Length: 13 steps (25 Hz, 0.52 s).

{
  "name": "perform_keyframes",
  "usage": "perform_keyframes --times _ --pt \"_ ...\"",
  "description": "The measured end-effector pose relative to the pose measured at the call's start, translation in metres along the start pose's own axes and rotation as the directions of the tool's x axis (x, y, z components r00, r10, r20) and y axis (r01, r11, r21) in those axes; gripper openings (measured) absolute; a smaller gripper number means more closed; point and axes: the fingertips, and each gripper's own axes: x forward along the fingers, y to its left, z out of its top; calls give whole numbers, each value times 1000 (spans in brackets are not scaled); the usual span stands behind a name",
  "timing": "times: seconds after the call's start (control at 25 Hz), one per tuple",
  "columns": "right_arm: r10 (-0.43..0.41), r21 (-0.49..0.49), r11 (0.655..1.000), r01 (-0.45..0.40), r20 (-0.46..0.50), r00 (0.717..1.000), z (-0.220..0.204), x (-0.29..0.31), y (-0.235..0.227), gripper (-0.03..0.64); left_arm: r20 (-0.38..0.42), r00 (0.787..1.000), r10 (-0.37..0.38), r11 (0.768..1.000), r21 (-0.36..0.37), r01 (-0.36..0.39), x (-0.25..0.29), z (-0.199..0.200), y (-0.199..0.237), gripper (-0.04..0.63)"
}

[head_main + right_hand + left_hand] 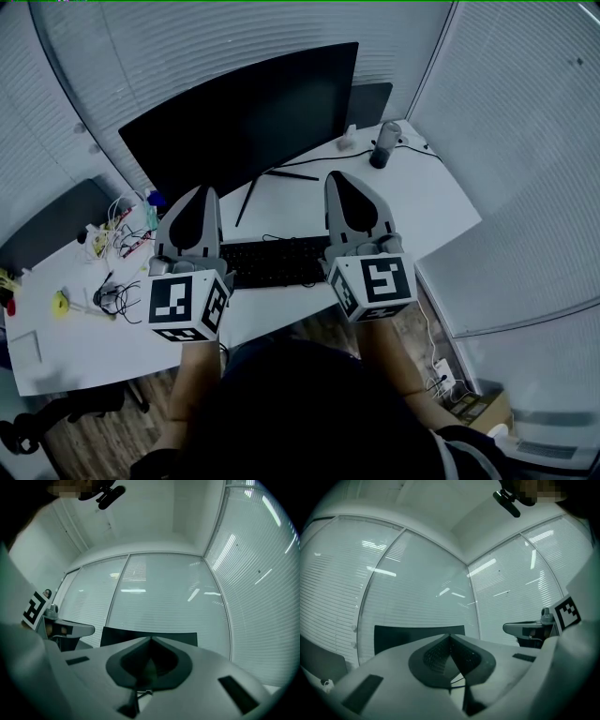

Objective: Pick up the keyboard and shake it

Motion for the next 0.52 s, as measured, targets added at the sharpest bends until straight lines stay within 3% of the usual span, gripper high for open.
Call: perform_keyframes --times 0.52 --pt "3 15 1000 -2 -11 1000 -11 -8 -3 26 2 1000 -15 1000 -16 15 -3 -8 -11 25"
